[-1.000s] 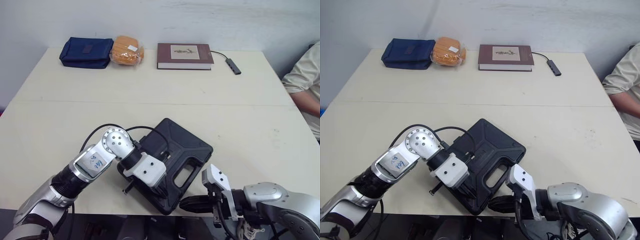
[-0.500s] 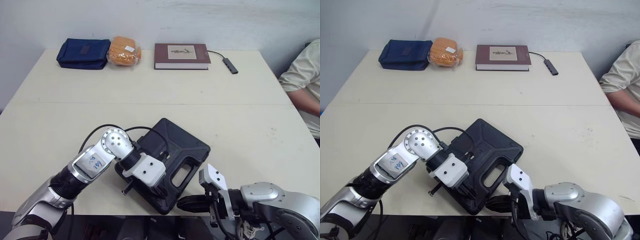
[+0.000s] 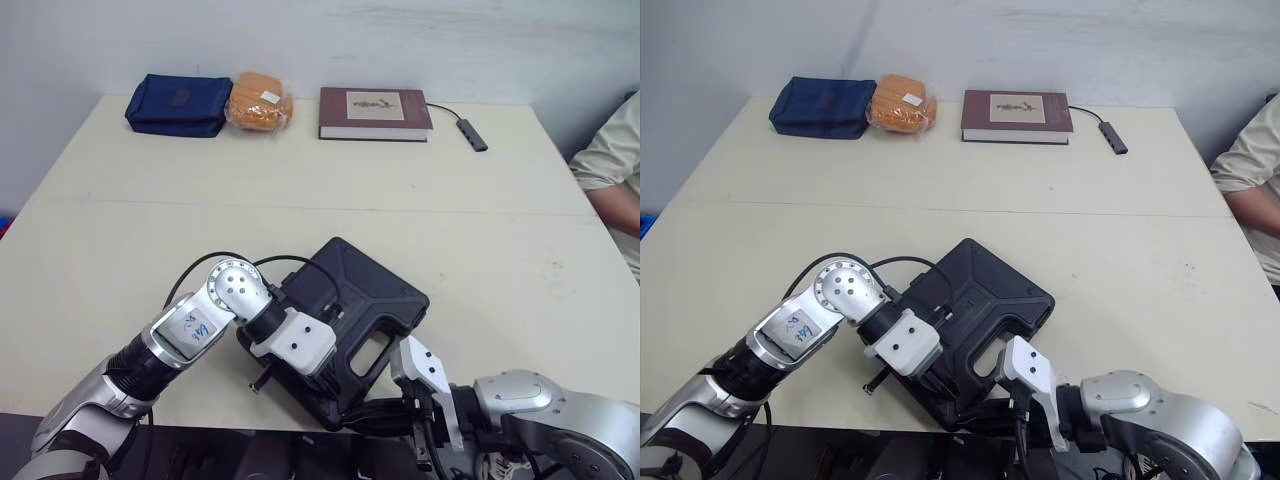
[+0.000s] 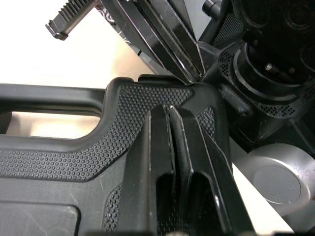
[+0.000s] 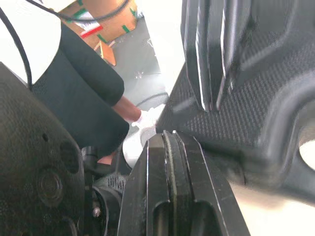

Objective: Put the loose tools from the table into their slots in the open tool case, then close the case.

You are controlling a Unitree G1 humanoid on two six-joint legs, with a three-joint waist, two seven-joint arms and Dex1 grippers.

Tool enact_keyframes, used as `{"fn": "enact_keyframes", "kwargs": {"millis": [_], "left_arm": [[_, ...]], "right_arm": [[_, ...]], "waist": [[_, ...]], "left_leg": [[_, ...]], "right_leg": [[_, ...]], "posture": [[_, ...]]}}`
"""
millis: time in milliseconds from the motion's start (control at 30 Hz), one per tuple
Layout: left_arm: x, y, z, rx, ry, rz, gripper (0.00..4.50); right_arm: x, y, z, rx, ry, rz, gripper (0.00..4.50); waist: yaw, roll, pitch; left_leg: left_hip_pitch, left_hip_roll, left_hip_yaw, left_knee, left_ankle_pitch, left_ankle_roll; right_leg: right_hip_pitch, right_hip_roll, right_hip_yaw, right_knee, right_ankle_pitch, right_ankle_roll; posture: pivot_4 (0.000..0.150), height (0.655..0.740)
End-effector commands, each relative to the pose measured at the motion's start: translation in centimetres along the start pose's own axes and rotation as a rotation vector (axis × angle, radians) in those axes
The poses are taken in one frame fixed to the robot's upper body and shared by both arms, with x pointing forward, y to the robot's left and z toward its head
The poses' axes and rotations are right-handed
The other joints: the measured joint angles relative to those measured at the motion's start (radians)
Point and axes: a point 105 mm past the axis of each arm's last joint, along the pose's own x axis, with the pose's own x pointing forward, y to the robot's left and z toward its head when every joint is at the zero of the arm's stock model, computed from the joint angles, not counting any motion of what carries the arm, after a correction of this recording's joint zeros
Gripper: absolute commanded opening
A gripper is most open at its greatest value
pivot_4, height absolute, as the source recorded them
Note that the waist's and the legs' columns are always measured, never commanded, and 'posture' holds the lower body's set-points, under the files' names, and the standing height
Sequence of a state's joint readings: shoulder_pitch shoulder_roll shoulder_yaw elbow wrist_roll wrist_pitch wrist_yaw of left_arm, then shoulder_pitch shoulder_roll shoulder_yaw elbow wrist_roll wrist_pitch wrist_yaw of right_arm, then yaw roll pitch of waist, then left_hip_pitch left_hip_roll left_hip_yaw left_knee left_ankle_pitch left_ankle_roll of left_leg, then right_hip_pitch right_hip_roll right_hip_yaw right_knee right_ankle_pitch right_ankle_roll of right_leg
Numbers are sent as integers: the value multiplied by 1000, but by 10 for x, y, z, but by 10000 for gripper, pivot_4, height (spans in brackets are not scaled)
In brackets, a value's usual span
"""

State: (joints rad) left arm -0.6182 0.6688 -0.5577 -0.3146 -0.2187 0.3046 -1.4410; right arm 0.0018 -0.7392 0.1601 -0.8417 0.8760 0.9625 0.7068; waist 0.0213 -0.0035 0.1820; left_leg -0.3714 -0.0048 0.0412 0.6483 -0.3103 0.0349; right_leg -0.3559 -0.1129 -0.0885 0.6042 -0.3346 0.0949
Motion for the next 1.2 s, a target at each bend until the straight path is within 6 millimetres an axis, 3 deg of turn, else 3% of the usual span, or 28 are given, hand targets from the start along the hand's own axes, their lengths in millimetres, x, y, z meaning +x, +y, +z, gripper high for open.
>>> {"fn": "enact_keyframes", "kwargs": {"millis": [33, 300, 400, 733, 1200], "left_arm": [[13, -8, -26, -92, 85, -36, 691], [14, -7, -26, -86, 81, -28, 691], [14, -6, -27, -83, 80, -24, 691], [13, -3, -25, -71, 80, -18, 691], [15, -5, -29, -68, 93, -29, 691]], "right_arm": [[1, 1, 6, -12, -12, 11, 0], [-31, 22, 3, -7, 81, 68, 0], [-36, 20, -5, 8, 112, 36, 0], [-15, 2, -20, 1, 108, -4, 0], [-12, -7, 1, -55, -1, -12, 0]], "waist": [[2, 1, -1], [5, 1, -1], [6, 1, 0], [6, 2, -1], [4, 2, -1]], "left_leg": [[0, 0, 0, 0, 0, 0], [-2, 0, -1, 0, 0, 0], [-2, 0, -2, 0, -1, 1], [-2, -1, -3, 1, 0, 0], [-2, -1, -4, 1, 0, 0]], "right_leg": [[0, 0, 0, 0, 0, 0], [1, 0, -1, -6, 1, 1], [3, 0, -3, -7, 1, 1], [3, 0, -3, -8, 1, 2], [4, 0, -4, -9, 2, 2]], "posture": [[1500, 7400], [1500, 7400], [1500, 7400], [1500, 7400], [1500, 7400]]}}
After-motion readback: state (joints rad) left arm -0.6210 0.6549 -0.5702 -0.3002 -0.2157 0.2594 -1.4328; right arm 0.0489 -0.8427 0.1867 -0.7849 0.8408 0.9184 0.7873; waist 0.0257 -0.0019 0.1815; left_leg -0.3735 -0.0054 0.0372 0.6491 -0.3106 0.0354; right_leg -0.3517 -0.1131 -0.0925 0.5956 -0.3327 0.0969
